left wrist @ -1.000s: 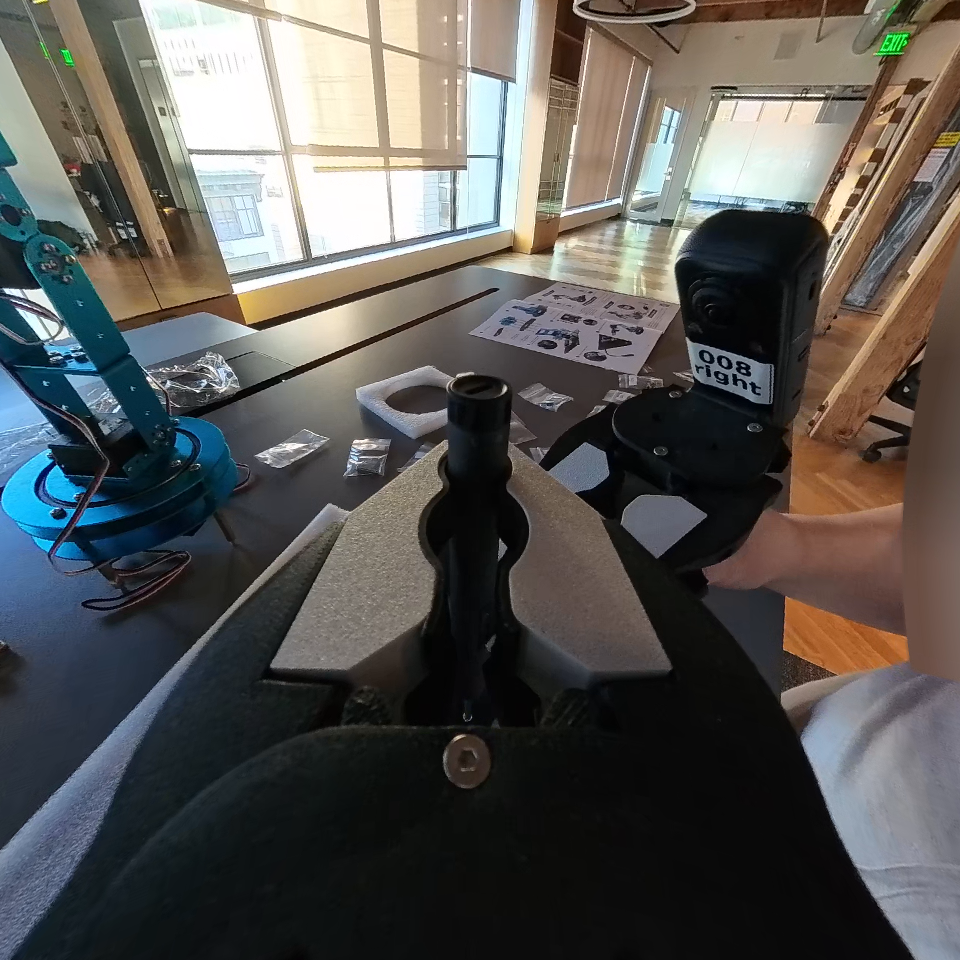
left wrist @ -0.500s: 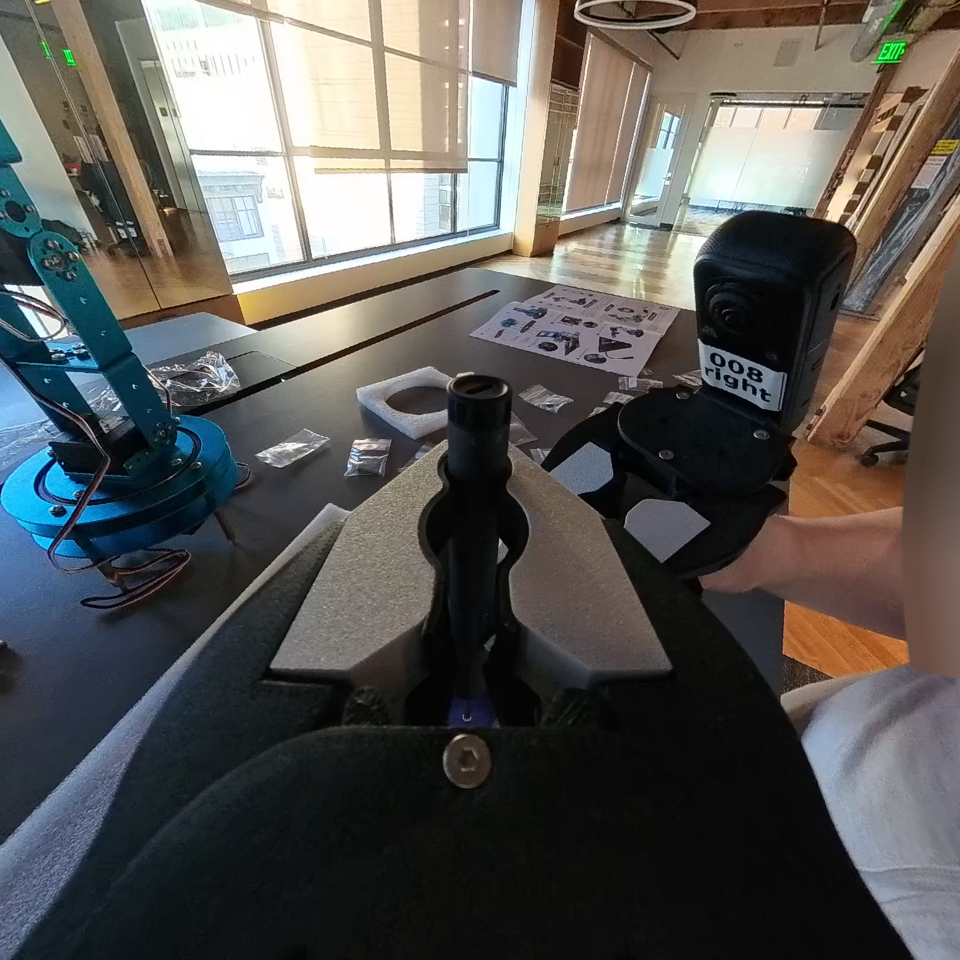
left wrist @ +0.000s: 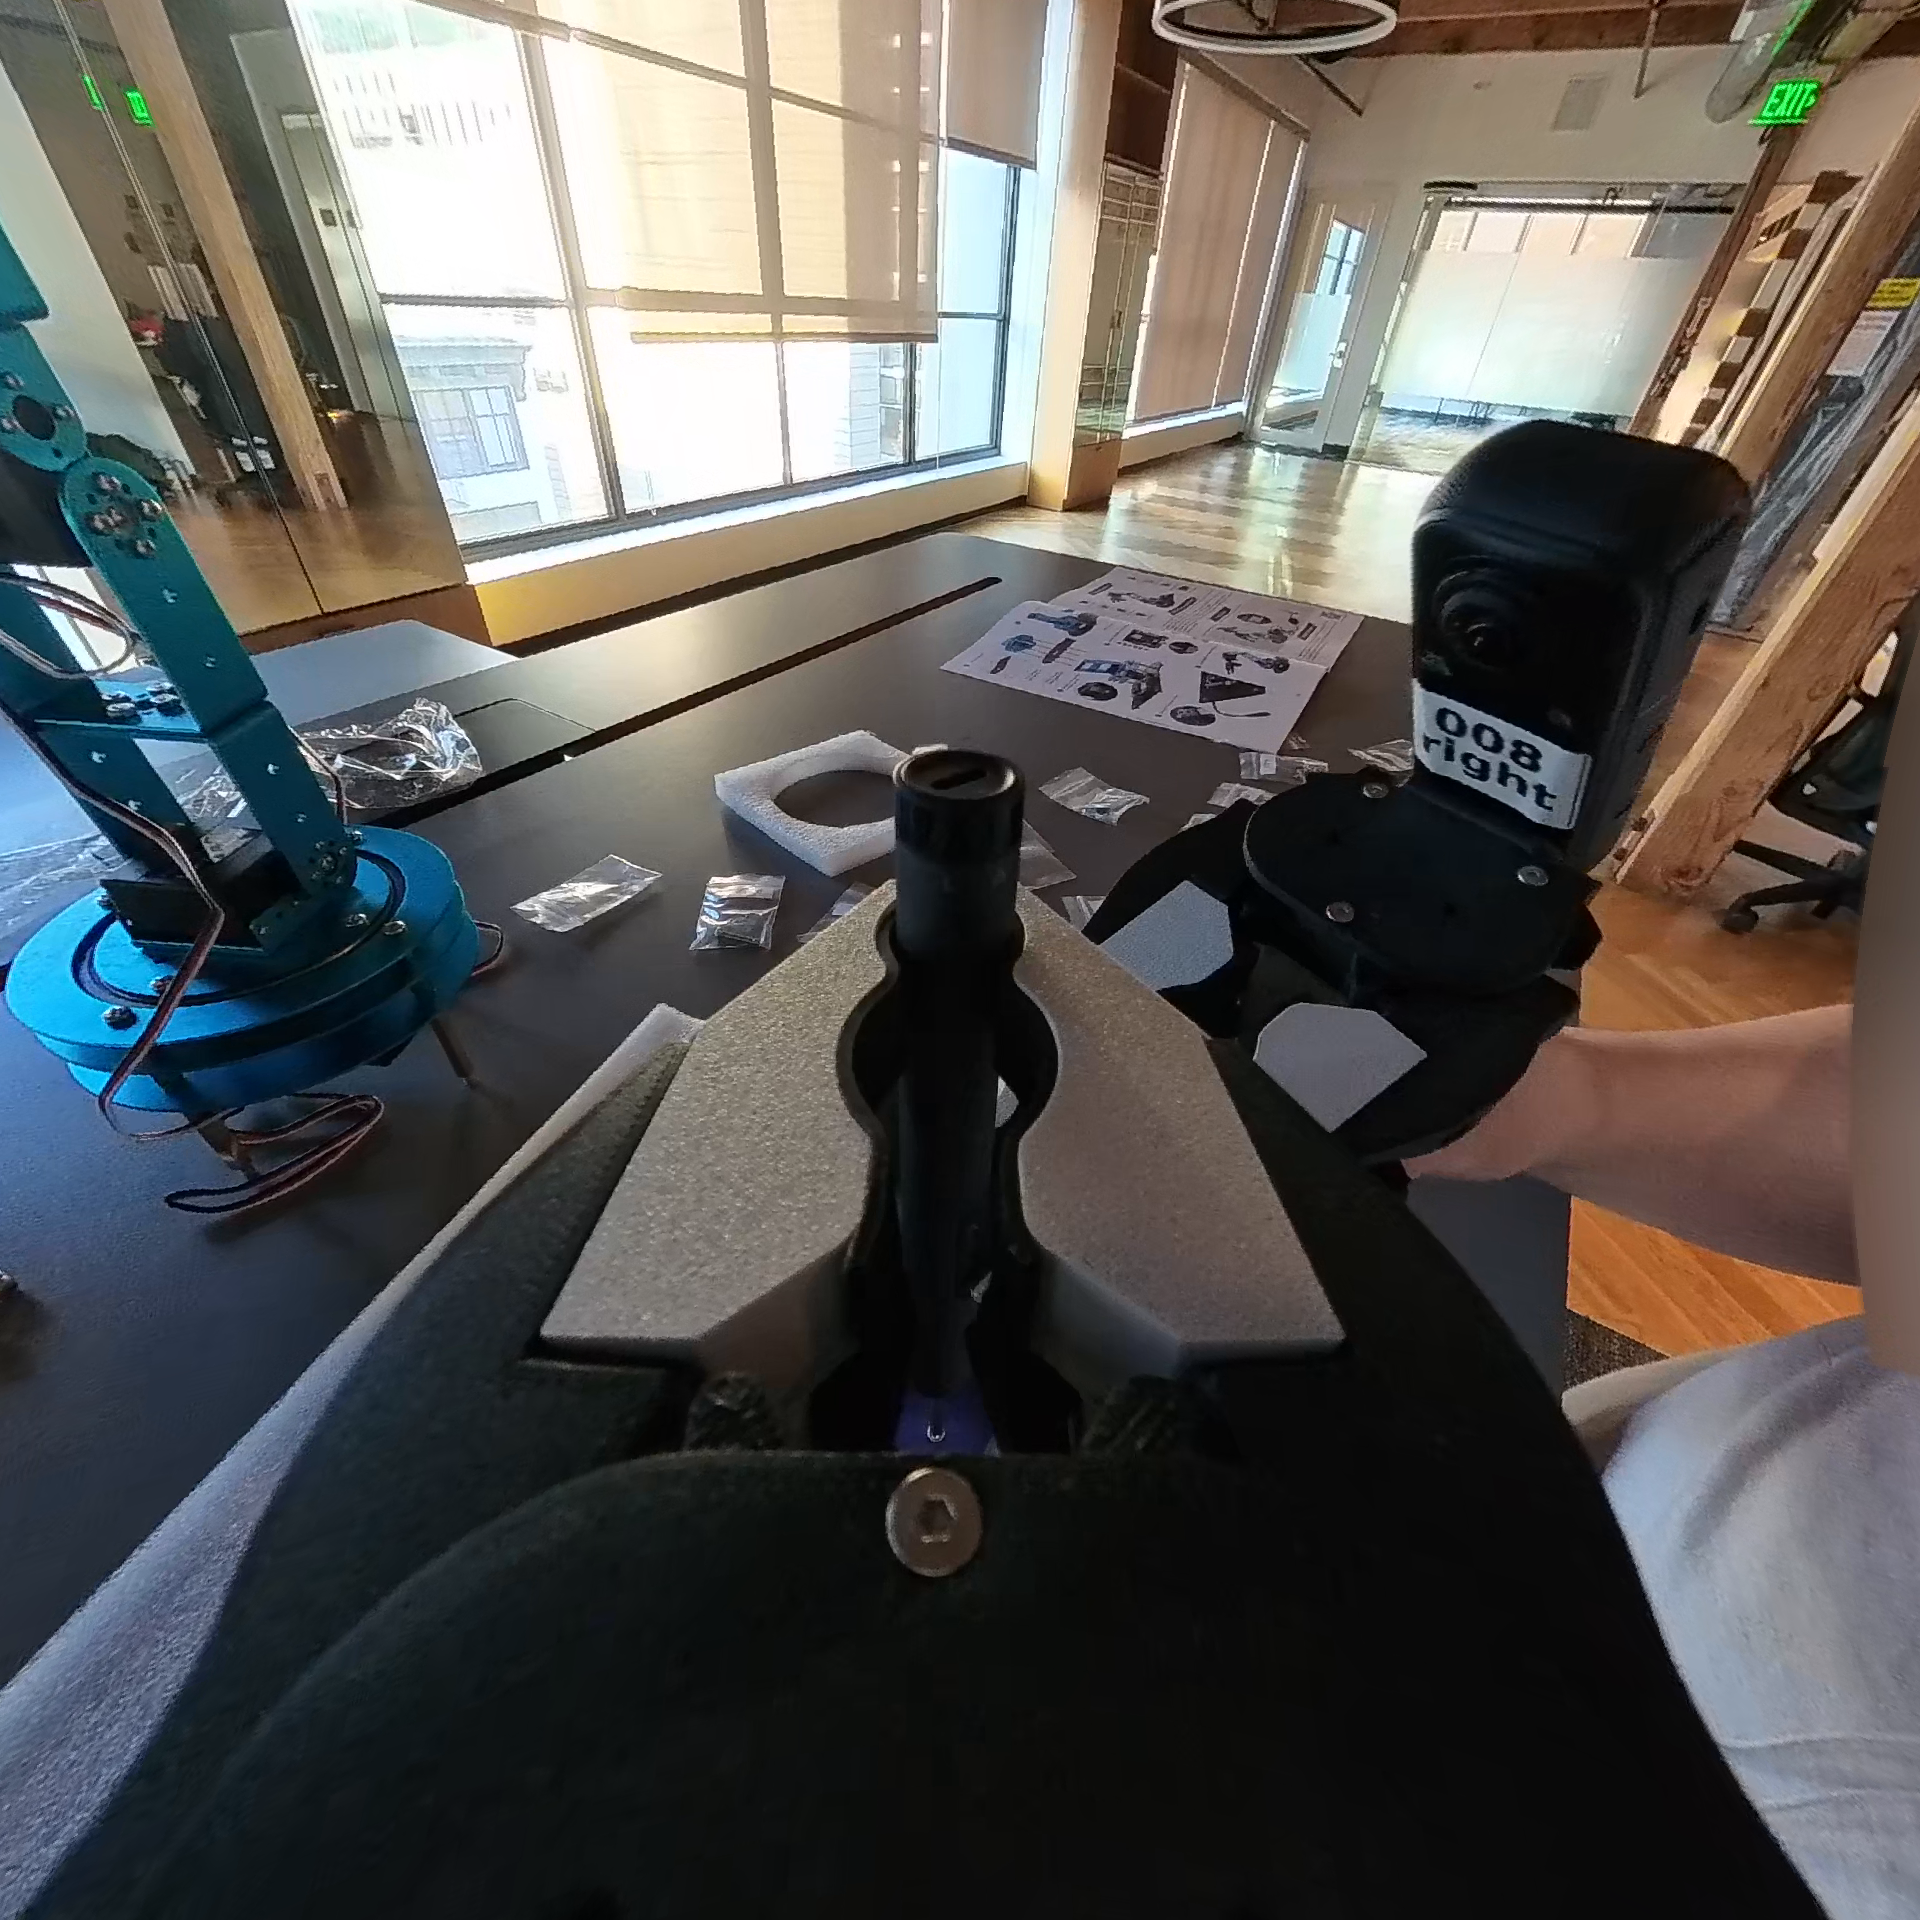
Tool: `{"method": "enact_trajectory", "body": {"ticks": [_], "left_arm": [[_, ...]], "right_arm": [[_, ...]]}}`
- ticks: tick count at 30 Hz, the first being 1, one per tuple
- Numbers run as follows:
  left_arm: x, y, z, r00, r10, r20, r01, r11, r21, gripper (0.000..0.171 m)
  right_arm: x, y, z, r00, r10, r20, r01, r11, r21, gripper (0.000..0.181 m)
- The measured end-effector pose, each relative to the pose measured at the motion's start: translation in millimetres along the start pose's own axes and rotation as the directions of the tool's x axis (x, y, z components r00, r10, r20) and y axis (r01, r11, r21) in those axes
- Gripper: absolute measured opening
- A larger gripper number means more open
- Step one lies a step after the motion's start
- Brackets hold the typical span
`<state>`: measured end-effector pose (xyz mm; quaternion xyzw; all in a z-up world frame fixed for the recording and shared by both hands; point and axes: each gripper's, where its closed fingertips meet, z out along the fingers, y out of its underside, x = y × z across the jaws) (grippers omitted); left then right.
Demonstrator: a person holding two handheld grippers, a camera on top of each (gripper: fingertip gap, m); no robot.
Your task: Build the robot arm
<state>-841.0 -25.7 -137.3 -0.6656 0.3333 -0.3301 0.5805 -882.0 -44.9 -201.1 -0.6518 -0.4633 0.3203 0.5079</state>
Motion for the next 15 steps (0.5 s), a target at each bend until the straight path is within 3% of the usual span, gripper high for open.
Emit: {"method": "enact_trajectory", "body": {"ticks": [15], "left_arm": [[-1.8,-0.2,-0.1,1.000,-0.007,0.006,0.007,1.000,0.005,0.009]], "right_arm": [[0.7,0.1,0.9,1.000,-0.013,0.019,0.013,1.000,0.001,0.014]]}}
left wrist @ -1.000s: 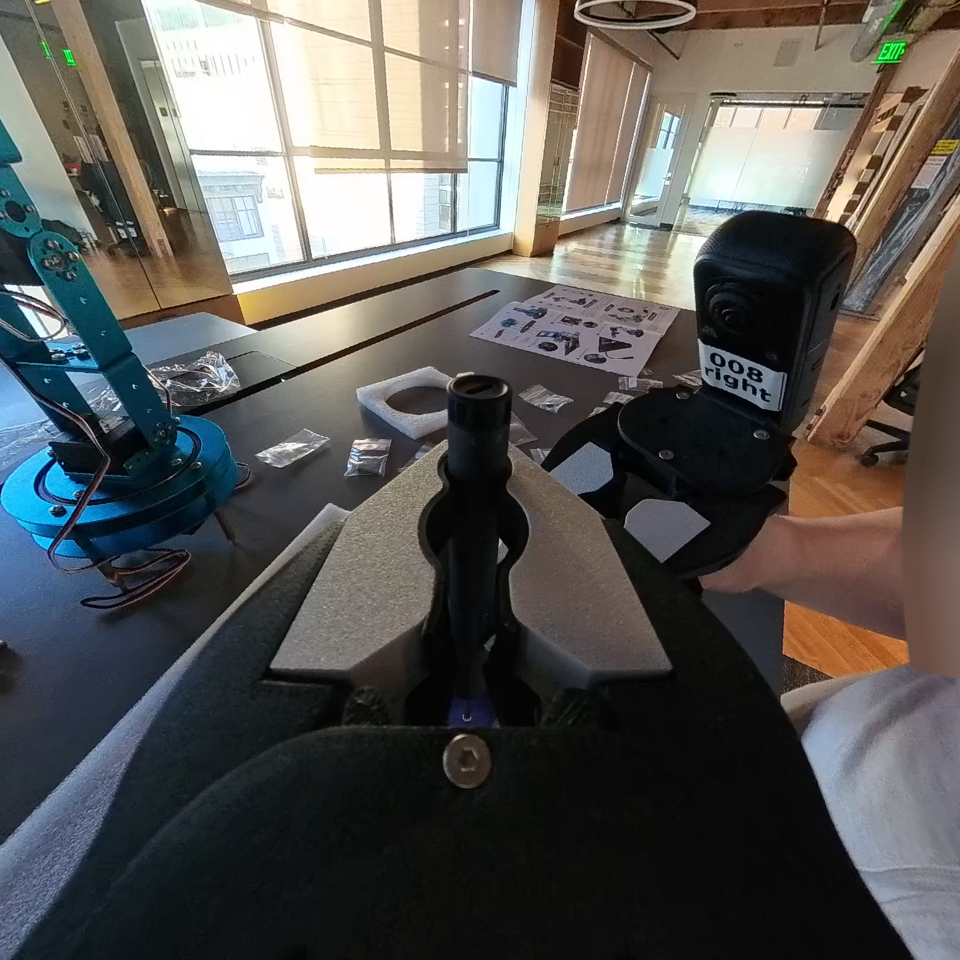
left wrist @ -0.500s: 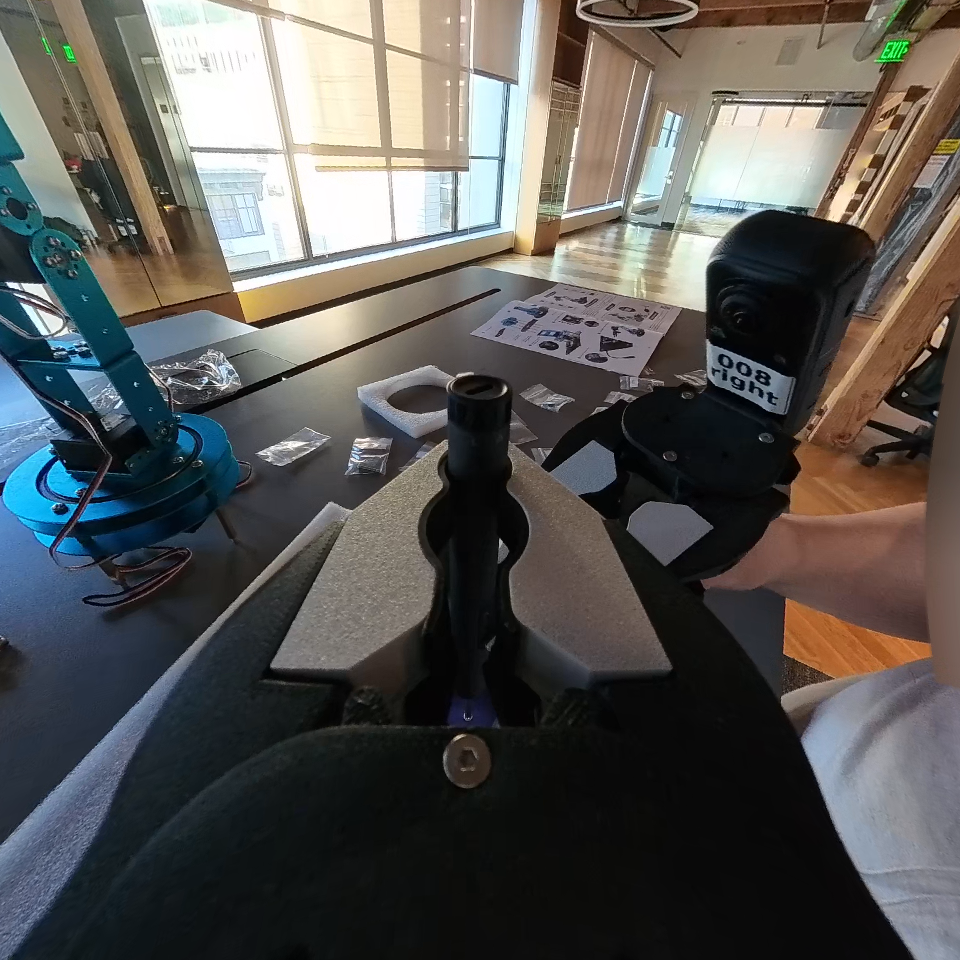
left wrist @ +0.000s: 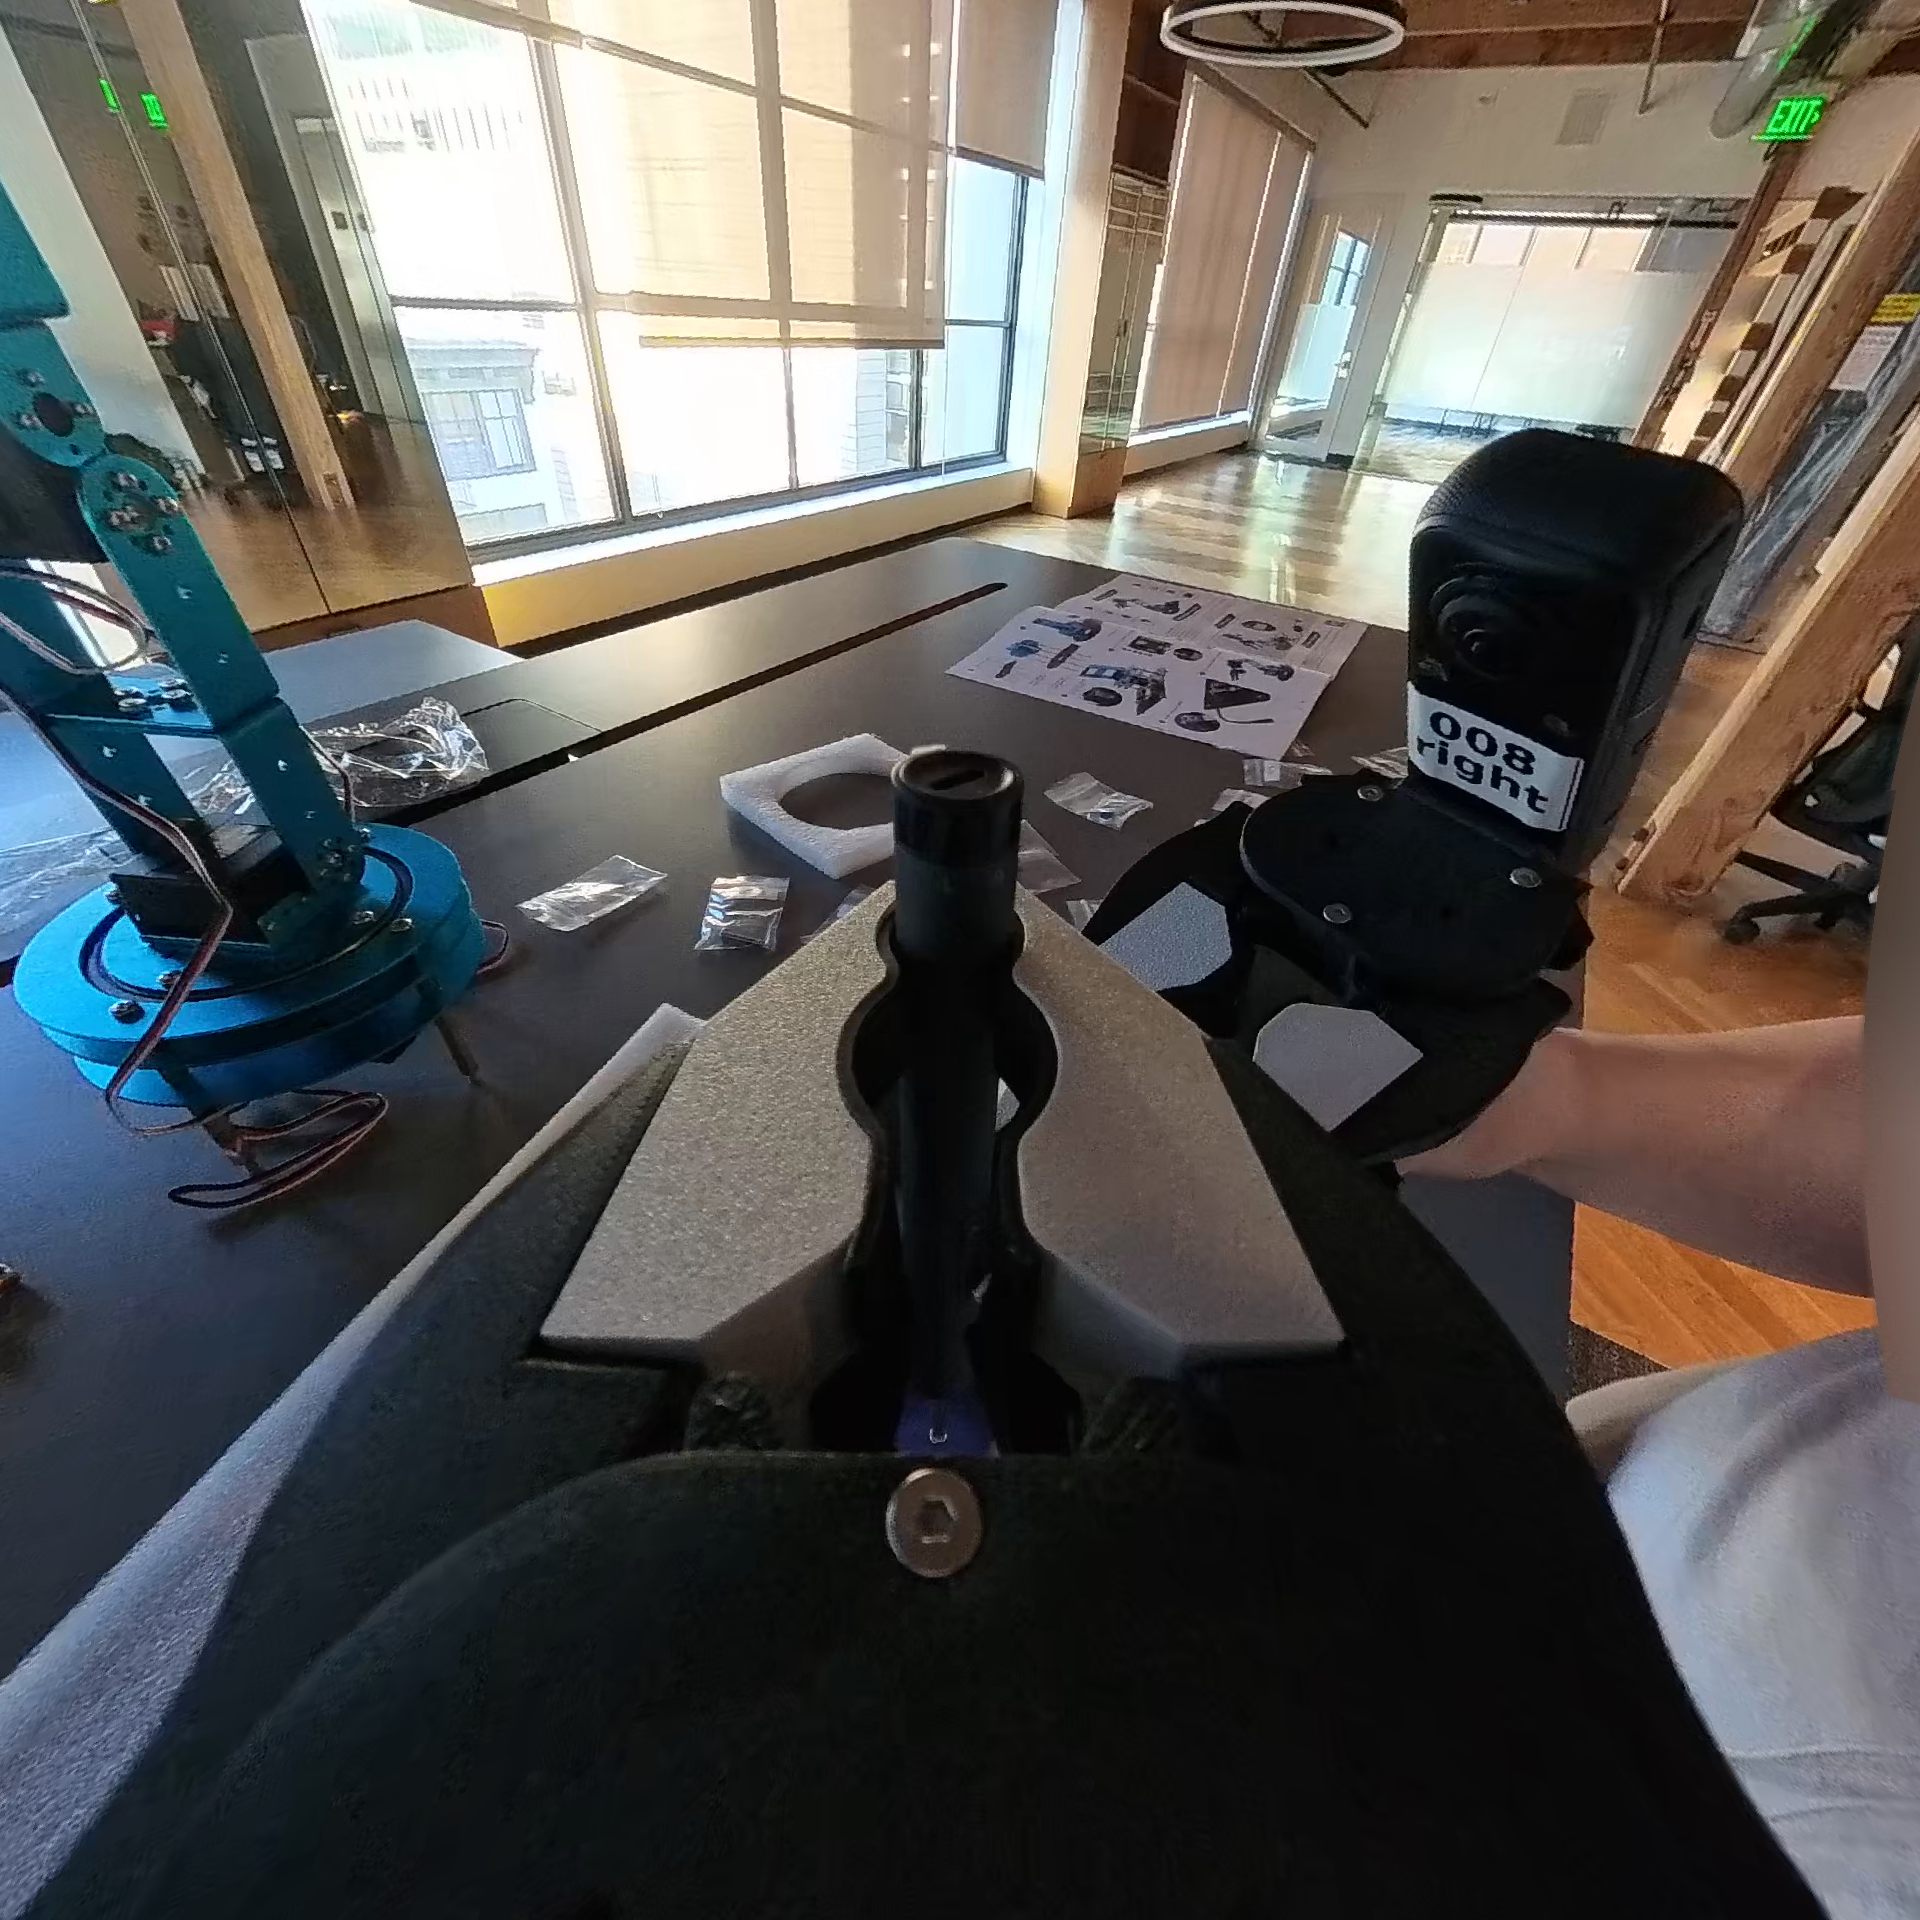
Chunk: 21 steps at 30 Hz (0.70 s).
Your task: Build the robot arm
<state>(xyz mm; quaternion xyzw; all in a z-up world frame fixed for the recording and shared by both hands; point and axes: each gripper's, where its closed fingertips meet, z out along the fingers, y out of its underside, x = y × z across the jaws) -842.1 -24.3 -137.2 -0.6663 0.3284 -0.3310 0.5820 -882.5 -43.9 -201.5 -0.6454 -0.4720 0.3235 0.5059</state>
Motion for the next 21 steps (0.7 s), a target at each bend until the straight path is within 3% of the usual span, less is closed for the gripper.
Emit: {"method": "enact_trajectory", "body": {"ticks": [5,9,13,21], "left_arm": [[-3.8,-4.5,1.4,0.999,0.026,0.023,-0.026,1.000,-0.007,0.008],[-9.9,-38.2,3.6,1.000,0.021,-0.011,-0.021,0.999,0.050,0.009],[-28.4,-63.5,17.1,0.997,0.077,-0.004,-0.076,0.993,0.093,0.008],[-68.7,-45.5,56.5,0.991,0.124,0.045,-0.127,0.988,0.086,0.009]], "right_arm": [[2.7,-5.6,0.9,1.000,-0.008,0.005,0.008,1.000,0.004,0.014],[16.1,-36.8,-5.3,0.999,-0.042,-0.012,0.043,0.997,0.066,0.014],[50.8,-54.9,-3.0,0.991,-0.109,-0.073,0.114,0.991,0.075,0.014],[103.5,-29.6,15.3,0.996,-0.041,-0.084,0.043,0.998,0.034,0.014]]}}
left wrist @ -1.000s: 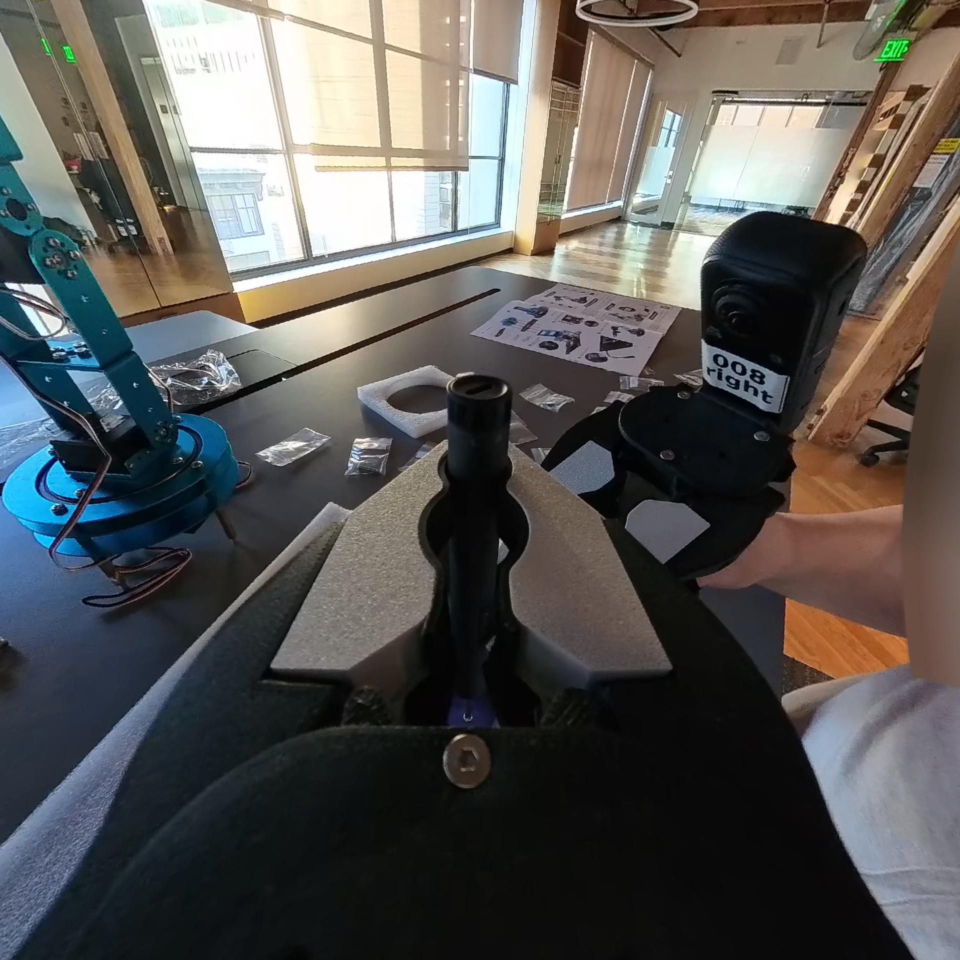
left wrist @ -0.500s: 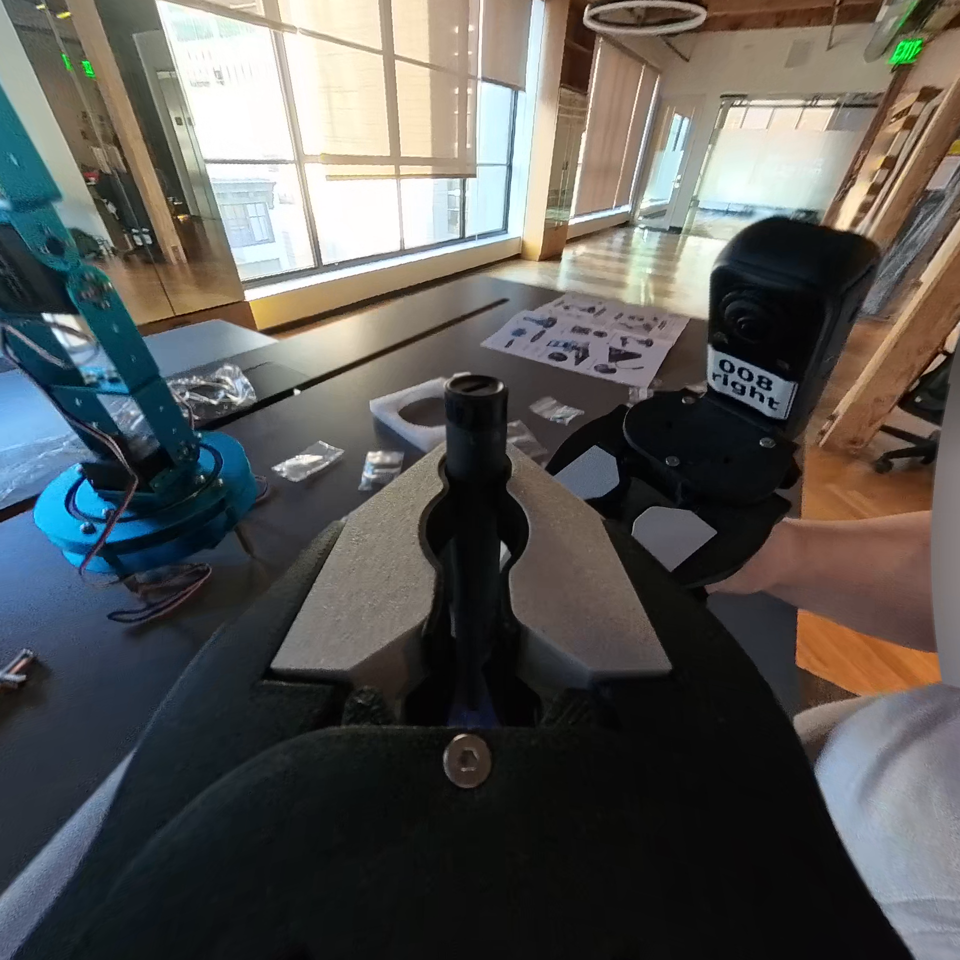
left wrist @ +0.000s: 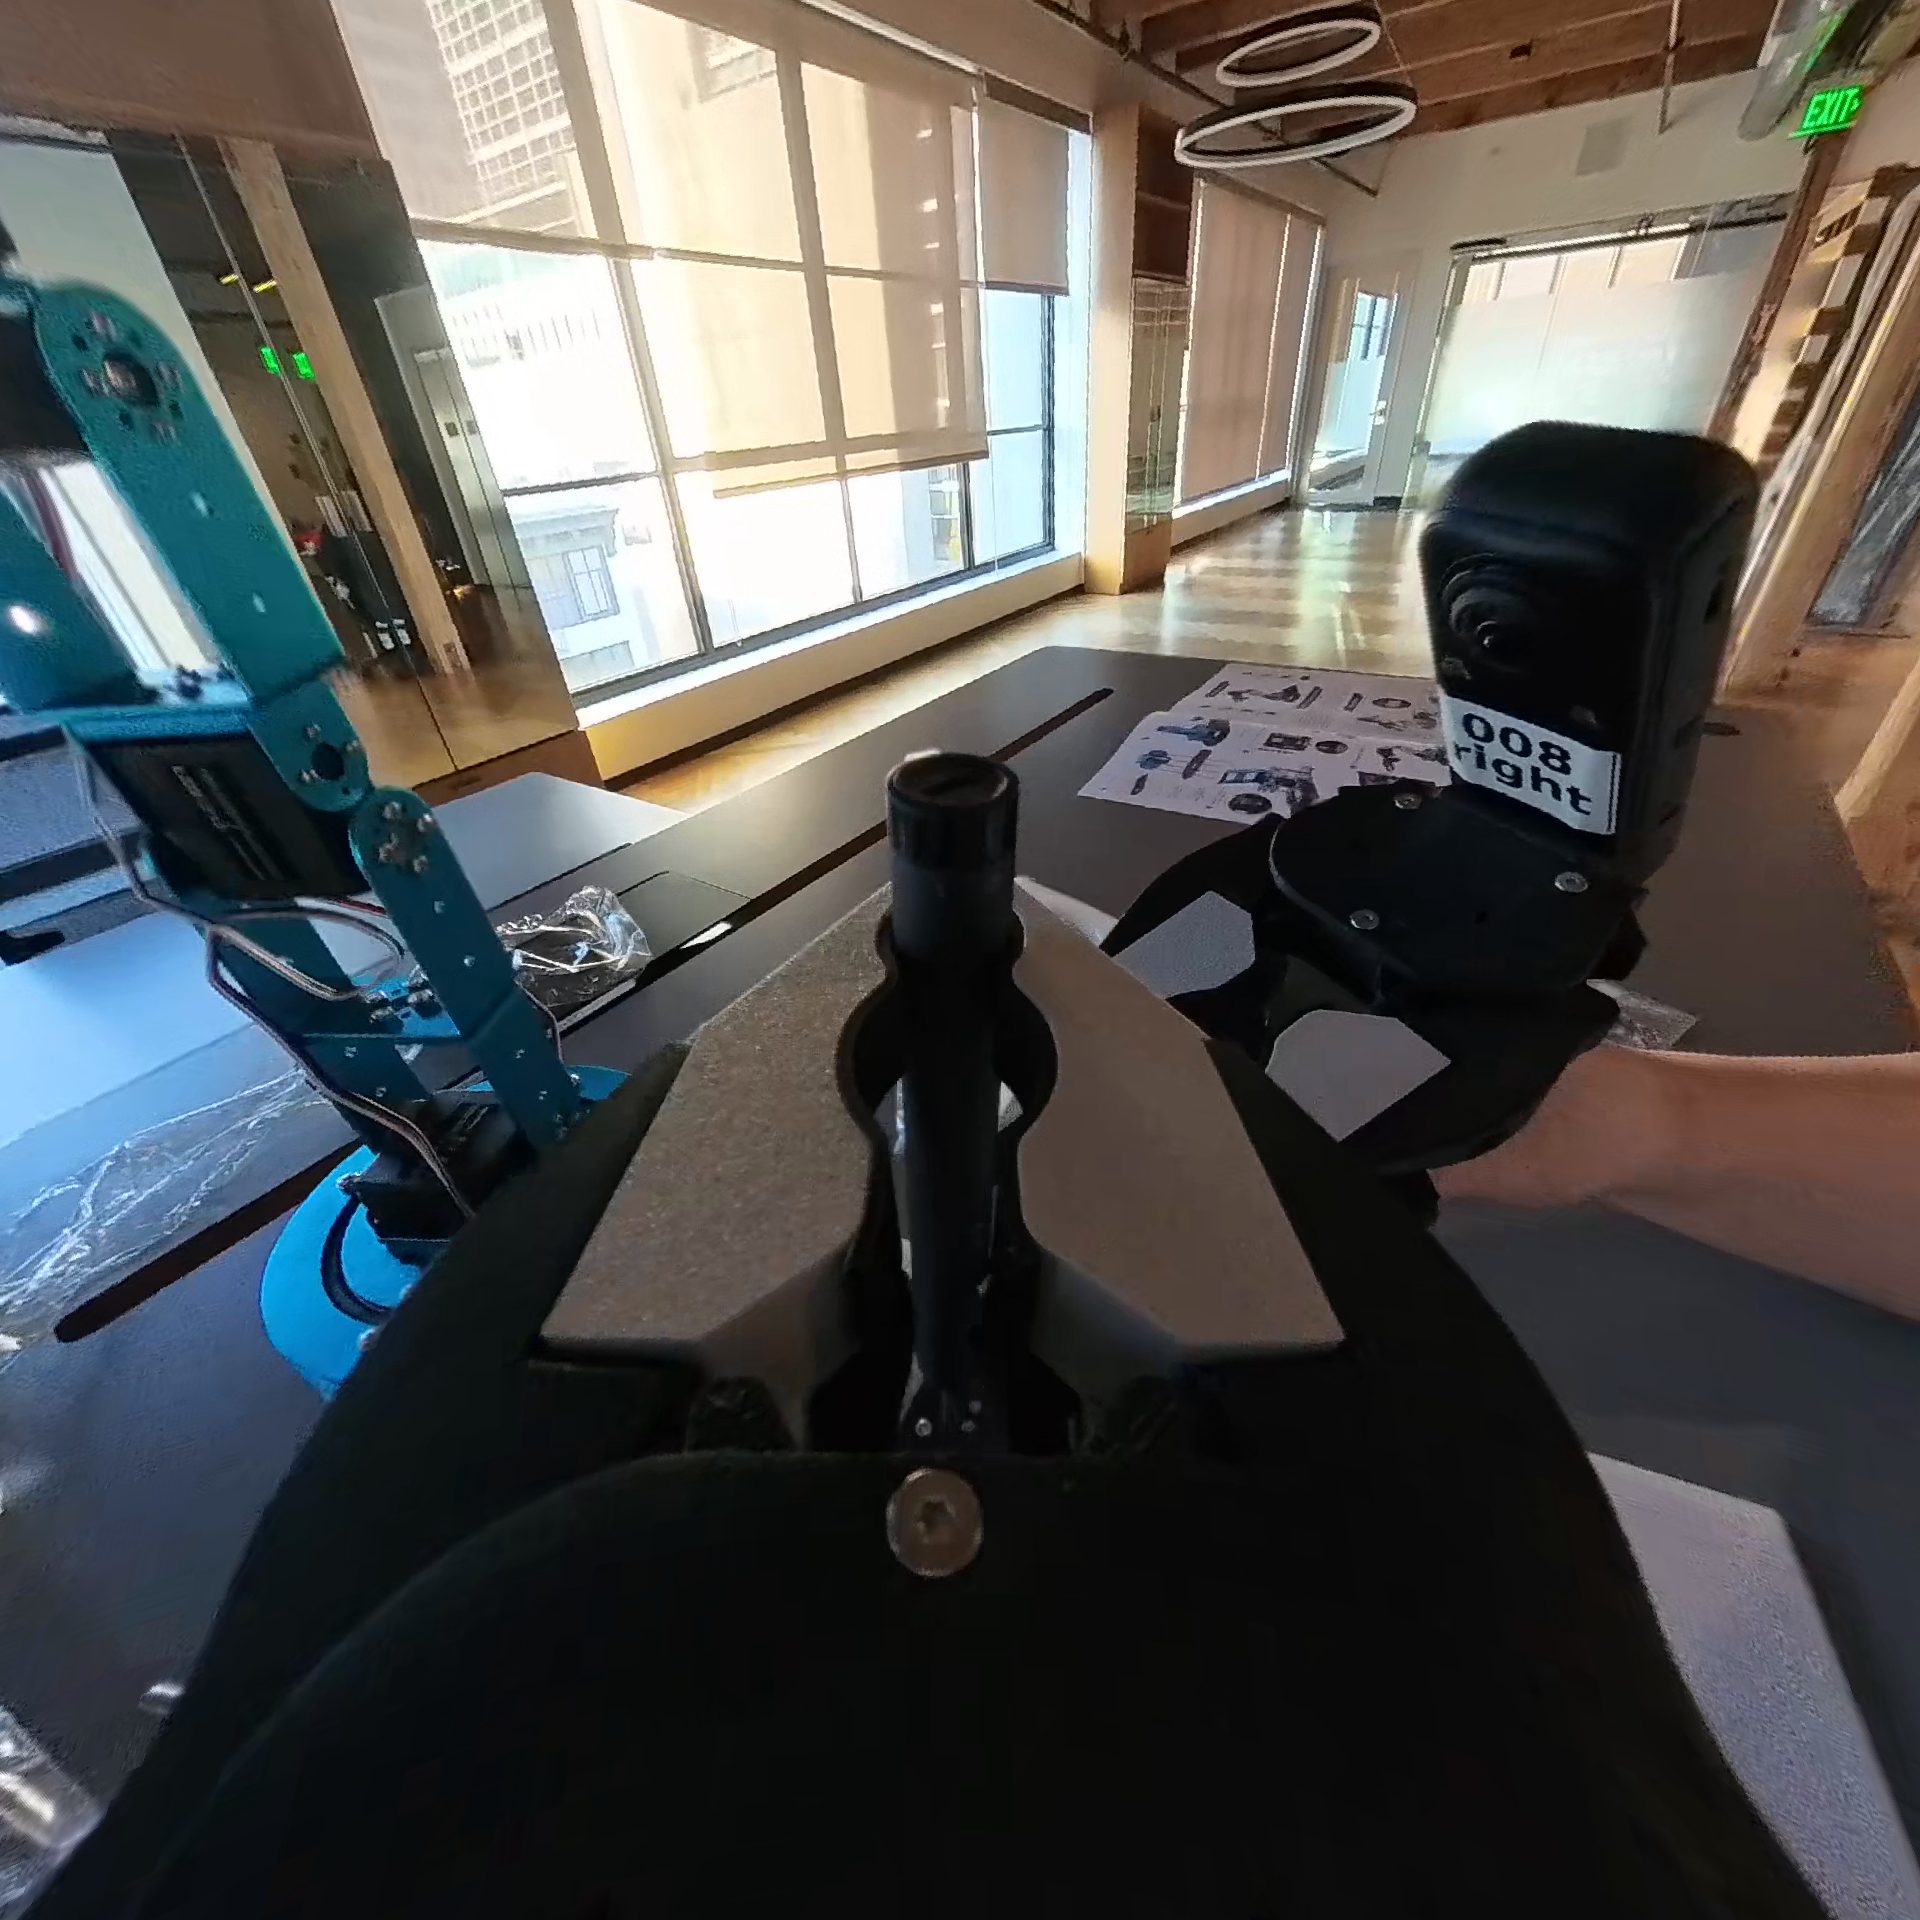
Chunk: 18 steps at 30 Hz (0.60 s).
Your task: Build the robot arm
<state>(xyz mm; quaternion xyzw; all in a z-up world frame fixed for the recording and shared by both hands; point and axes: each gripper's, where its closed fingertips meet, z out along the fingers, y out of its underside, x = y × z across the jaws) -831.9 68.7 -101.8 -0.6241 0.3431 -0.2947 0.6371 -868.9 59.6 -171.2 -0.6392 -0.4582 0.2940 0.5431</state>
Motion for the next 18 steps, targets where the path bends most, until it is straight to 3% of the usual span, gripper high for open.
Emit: {"method": "enact_trajectory", "body": {"ticks": [8,18], "left_arm": [[-14.7,25.3,17.1,0.999,-0.048,-0.003,0.047,0.999,-0.021,0.008],[-18.3,32.5,22.3,0.999,-0.046,-0.018,0.045,0.998,-0.033,0.008]], "right_arm": [[15.6,23.8,9.6,1.000,0.014,-0.026,-0.015,0.998,-0.055,0.014],[20.7,30.2,12.7,0.999,0.032,-0.020,-0.033,0.997,-0.070,0.014]]}}
